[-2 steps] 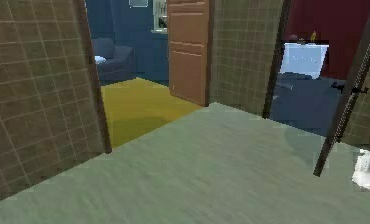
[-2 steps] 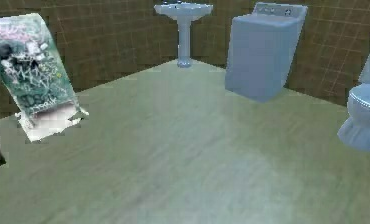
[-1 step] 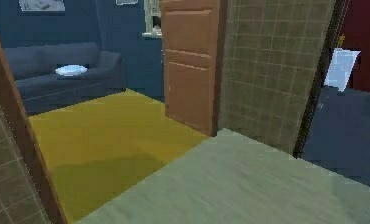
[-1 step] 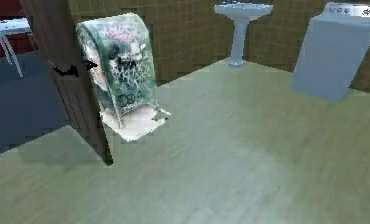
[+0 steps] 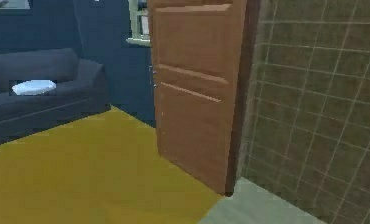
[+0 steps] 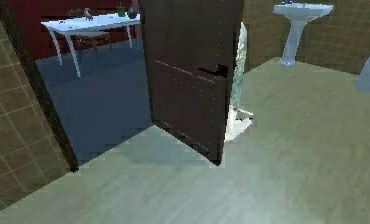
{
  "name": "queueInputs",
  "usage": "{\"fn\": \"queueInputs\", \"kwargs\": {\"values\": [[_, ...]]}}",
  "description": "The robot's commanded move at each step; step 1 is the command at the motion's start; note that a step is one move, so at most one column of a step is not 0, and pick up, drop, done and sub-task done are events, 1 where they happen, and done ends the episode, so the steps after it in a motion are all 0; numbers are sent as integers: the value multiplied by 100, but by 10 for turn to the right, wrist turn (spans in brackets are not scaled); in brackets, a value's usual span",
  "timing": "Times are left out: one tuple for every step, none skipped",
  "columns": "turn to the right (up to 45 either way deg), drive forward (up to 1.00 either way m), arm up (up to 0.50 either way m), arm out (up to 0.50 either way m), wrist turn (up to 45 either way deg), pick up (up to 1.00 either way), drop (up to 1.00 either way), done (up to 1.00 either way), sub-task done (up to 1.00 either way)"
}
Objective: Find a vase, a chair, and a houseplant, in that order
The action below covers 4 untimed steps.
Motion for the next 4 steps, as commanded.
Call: {"fn": "queueInputs", "kwargs": {"values": [[0, 35, 0, 0, 0, 0, 0, 0, 0], [-450, 0, 0, 0, 0, 0, 0, 0, 0], [0, 100, 0, 0, 0, 0, 0, 0, 0], [-30, 0, 0, 0, 0, 0, 0, 0, 0]]}}
